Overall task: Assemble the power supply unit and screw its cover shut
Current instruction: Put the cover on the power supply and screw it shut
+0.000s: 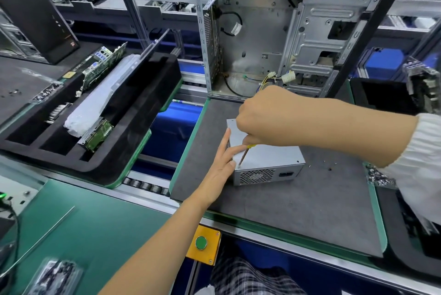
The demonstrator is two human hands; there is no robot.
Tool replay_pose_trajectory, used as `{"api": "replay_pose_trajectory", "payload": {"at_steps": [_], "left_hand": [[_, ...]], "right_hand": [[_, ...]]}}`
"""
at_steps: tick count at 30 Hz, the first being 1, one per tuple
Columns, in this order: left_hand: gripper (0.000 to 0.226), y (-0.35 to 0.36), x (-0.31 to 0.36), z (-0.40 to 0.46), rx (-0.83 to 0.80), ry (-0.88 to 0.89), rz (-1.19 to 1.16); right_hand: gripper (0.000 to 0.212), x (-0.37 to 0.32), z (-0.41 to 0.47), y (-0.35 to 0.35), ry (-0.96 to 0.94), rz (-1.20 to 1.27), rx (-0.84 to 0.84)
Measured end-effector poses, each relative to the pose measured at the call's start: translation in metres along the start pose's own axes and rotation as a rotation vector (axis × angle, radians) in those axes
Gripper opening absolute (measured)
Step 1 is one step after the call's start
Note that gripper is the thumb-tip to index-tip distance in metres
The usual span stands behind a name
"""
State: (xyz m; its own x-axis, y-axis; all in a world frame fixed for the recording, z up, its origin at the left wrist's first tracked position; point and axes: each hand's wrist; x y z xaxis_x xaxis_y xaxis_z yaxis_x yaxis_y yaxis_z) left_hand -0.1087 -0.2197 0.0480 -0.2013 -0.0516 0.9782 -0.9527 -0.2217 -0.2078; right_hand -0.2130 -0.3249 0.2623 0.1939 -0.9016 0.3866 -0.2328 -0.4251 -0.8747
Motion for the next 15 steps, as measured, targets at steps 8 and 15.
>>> {"api": "replay_pose_trajectory", "payload": {"at_steps": [8, 15], "left_hand": [[0.039, -0.0027, 0.0015, -0.0013, -0.014, -0.077, -0.010], [0.041, -0.0008, 0.0044, -0.0036, -0.022, -0.099, -0.024]], "right_hand": [[0.044, 0.0034, -0.0058, 0.0045, 0.033, 0.051, 0.000], [0.043, 0.0042, -0.0060, 0.0060, 0.026, 0.057, 0.030]]}}
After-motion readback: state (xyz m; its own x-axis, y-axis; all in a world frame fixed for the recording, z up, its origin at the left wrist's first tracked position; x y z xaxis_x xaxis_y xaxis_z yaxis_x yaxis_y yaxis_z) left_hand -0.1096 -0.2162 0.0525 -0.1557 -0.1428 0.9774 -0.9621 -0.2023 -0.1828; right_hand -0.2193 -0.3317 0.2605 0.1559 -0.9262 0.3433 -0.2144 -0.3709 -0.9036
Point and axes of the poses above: each hand's wrist, its own z-axis towards the middle knuckle, its own y-axis out of the palm, x = y × z, and after that the axes turned 11 degrees about -y, right-handed
